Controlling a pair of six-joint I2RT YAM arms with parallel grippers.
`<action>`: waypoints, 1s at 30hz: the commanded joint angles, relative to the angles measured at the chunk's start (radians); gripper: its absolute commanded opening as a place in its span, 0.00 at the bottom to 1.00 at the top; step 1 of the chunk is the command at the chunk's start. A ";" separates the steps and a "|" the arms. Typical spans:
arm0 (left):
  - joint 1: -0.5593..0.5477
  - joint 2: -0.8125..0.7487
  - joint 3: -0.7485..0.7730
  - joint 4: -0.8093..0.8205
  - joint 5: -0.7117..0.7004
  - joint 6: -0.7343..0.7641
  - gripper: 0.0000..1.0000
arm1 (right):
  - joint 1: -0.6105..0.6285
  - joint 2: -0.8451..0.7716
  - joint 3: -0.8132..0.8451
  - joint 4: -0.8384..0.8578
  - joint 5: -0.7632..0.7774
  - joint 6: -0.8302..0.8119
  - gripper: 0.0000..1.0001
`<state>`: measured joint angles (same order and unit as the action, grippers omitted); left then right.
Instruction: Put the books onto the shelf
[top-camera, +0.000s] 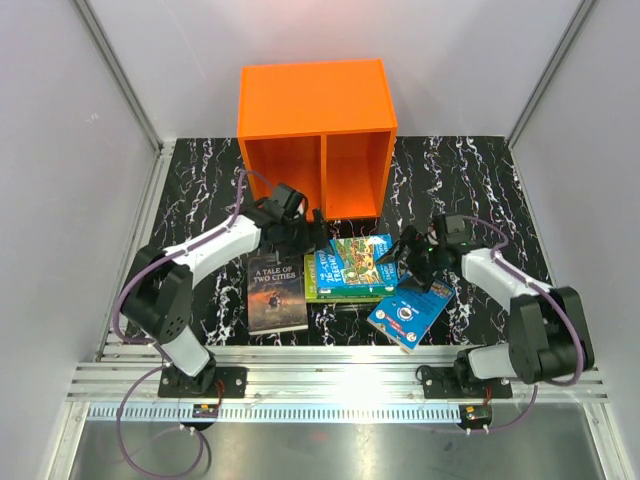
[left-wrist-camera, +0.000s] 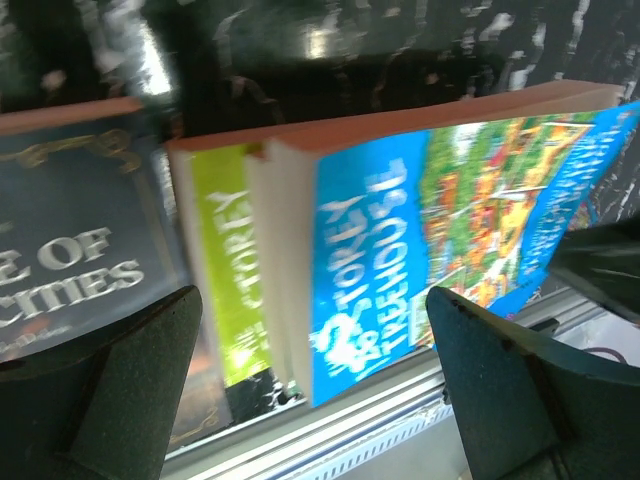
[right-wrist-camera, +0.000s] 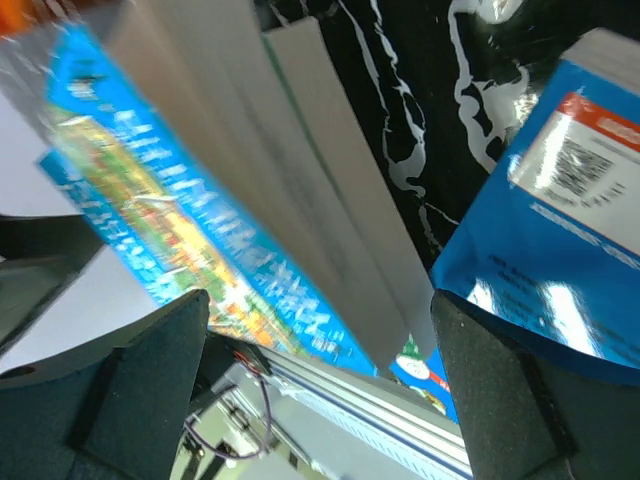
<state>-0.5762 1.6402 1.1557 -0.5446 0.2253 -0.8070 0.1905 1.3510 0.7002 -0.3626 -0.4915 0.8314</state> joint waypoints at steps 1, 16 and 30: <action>-0.036 0.035 0.094 -0.011 -0.021 0.038 0.99 | 0.052 0.077 0.054 0.059 -0.033 -0.003 1.00; -0.178 0.197 0.329 -0.179 -0.078 0.134 0.99 | 0.059 0.106 0.131 -0.034 0.043 -0.087 1.00; -0.202 0.296 0.406 -0.232 -0.084 0.149 0.99 | 0.059 0.089 0.214 -0.153 0.120 -0.198 0.72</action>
<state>-0.7719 1.9202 1.5047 -0.7845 0.1383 -0.6765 0.2413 1.4609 0.8936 -0.5171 -0.3645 0.6521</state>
